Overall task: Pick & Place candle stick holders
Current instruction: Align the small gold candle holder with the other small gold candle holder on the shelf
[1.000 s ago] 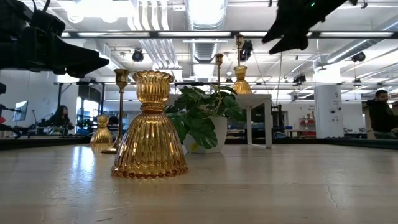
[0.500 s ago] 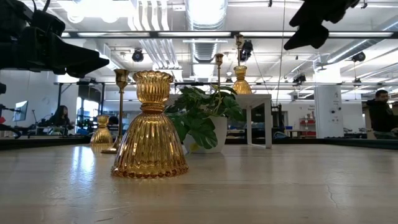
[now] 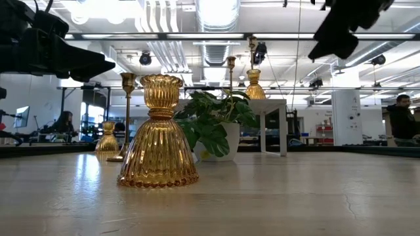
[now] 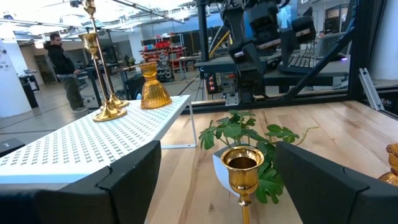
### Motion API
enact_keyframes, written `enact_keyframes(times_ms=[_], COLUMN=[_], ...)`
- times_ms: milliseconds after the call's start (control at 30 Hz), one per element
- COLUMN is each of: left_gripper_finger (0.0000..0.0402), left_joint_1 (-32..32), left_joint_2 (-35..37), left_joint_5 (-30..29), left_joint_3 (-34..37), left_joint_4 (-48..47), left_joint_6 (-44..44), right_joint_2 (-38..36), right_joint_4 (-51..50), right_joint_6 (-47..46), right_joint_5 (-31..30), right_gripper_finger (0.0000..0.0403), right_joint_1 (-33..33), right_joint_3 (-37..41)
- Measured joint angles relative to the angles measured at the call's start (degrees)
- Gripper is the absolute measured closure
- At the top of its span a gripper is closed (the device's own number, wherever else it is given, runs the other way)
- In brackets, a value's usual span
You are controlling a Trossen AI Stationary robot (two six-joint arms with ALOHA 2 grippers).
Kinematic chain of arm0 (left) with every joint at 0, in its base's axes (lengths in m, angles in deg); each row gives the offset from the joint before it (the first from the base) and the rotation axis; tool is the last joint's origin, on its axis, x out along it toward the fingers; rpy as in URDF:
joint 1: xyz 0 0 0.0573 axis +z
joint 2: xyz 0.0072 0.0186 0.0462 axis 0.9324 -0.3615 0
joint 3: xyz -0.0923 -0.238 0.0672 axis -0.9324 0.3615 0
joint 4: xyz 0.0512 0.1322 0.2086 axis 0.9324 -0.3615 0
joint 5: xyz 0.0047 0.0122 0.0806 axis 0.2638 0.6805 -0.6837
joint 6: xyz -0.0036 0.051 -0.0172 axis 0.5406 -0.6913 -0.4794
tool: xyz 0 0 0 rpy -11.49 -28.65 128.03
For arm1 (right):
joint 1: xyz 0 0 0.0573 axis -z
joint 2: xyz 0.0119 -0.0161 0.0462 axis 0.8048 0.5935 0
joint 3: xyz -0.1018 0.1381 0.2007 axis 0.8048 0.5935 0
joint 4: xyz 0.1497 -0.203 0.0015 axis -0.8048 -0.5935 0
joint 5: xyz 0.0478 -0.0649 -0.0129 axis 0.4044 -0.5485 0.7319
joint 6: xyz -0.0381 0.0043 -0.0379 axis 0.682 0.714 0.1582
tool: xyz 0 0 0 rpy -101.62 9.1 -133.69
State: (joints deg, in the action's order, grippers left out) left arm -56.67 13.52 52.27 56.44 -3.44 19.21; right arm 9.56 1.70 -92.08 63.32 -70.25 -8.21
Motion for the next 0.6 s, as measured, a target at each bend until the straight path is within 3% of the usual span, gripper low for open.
enact_keyframes(times_ms=[267,433,600], left_gripper_finger=[0.0083,0.0083,0.0083], left_joint_1=[0.0,0.0,0.0], left_joint_2=[0.0,0.0,0.0], left_joint_5=[0.0,0.0,0.0], left_joint_3=[0.0,0.0,0.0], left_joint_4=[0.0,0.0,0.0], left_joint_6=[0.0,0.0,0.0], right_joint_2=[-6.3,-13.3,-20.8], right_joint_4=[17.8,23.9,37.2], right_joint_6=[0.5,6.9,16.0], right_joint_5=[3.1,3.3,8.7], right_gripper_finger=[0.0306,0.0383,0.0394], right_joint_1=[2.7,7.9,12.2], right_joint_3=[13.8,21.9,30.4])
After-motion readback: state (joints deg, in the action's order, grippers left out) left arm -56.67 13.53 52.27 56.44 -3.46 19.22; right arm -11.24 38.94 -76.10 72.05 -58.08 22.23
